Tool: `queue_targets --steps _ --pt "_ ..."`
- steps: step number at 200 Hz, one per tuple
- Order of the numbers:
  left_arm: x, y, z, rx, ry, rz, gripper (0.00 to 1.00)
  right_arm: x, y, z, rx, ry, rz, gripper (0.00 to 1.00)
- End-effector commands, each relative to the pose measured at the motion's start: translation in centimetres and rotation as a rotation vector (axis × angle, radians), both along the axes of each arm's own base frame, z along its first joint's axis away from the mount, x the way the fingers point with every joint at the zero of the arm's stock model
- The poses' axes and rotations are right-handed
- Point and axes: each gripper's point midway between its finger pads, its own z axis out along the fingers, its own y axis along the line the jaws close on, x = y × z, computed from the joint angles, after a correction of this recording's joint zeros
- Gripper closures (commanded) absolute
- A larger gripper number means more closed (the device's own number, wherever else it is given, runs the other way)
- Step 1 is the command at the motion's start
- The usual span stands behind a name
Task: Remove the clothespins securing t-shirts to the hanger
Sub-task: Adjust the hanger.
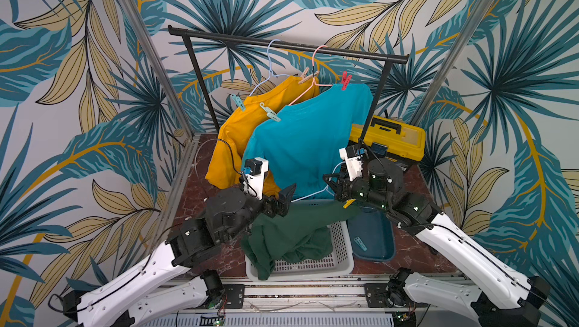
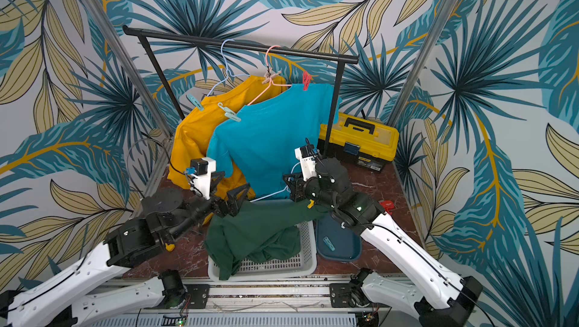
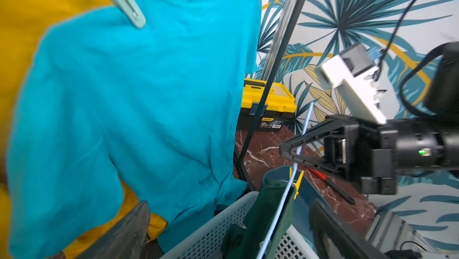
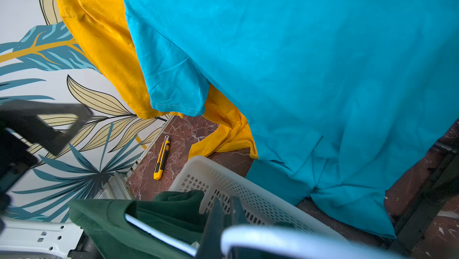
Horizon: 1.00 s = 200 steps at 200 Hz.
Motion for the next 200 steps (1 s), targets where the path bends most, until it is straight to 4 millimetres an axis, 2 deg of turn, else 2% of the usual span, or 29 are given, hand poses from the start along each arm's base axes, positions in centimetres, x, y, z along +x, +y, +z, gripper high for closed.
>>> queue_targets --steps 1,16,40,73,100,133,152,169,200 --pt "-0.8 -0.9 -1.5 0.201 0.087 -0.146 0.01 0.0 0.8 0.2 0.040 0.004 0.020 1.00" --pt "-0.1 -1.7 -2.2 0.246 0.160 -0.197 0.00 0.1 1.0 0.3 0.046 0.004 0.023 1.00" --pt "0.8 -2.9 -4.0 0.193 0.315 -0.314 0.00 0.1 1.1 0.6 0.047 0.000 0.029 1.00" --pt "0.0 -5.2 -6.1 0.167 0.432 -0.480 0.00 0.0 0.8 0.8 0.034 -0.004 0.023 1.00" --pt "-0.3 -6.1 -8.1 0.199 0.513 -0.542 0.01 -0.1 0.6 1.1 0.032 -0.010 0.023 1.00" --pt "-0.9 -6.6 -8.3 0.184 0.531 -0.595 0.04 -0.1 0.3 0.7 0.015 -0.008 0.011 1.00" --pt "-0.8 -6.6 -8.4 0.192 0.528 -0.593 0.14 -0.1 0.3 0.7 0.017 -0.007 0.011 1.00" --pt "-0.5 -6.6 -8.8 0.206 0.526 -0.581 0.33 -0.1 0.4 0.8 0.022 -0.008 0.012 1.00" --pt "-0.5 -6.9 -9.5 0.221 0.540 -0.606 0.36 0.0 0.5 0.9 0.032 -0.008 0.015 1.00"
